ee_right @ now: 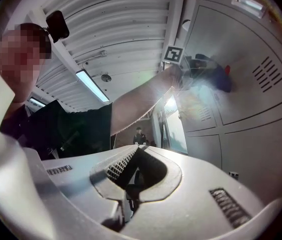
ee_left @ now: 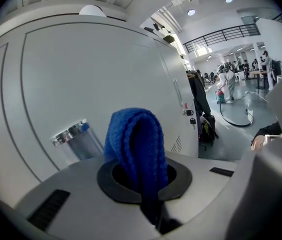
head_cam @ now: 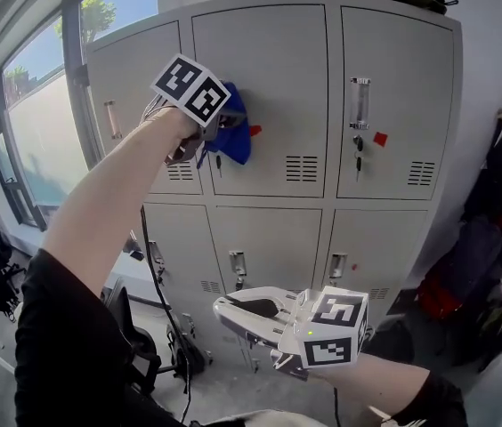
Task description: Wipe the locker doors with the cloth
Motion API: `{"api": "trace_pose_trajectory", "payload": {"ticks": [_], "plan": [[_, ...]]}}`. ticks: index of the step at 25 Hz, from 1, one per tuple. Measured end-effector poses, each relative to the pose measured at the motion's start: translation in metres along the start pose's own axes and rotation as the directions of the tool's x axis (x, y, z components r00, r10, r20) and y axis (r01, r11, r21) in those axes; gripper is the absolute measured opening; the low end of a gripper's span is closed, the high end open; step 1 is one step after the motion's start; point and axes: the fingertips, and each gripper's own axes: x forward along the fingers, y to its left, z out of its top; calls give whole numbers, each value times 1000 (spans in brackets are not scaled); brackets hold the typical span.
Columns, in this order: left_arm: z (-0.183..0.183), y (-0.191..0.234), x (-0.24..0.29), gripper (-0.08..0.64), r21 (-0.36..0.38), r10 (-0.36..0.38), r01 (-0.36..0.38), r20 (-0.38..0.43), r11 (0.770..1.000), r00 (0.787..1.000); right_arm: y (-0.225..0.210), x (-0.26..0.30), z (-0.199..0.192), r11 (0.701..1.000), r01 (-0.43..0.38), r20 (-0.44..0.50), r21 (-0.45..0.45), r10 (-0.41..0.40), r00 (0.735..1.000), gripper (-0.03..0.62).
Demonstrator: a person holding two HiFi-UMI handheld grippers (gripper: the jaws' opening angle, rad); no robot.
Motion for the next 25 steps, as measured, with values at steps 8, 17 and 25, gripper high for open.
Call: {"api": "trace_pose_trajectory", "payload": {"ticks": [8,17,25], "plan": [[32,-61,45,29,36,-108,107,30,994,994,2,-18,2,1000,21,11,-1,-21,1000,2],[69,-117,86,28,91,-179,173,65,981,982,-2,-39,1,998,57,22,5,-57,998,2],[54,-111,74,28,89,-183,178,54,980,982,-1,-37,-2,999,54,8,6,-54,999,2]]}}
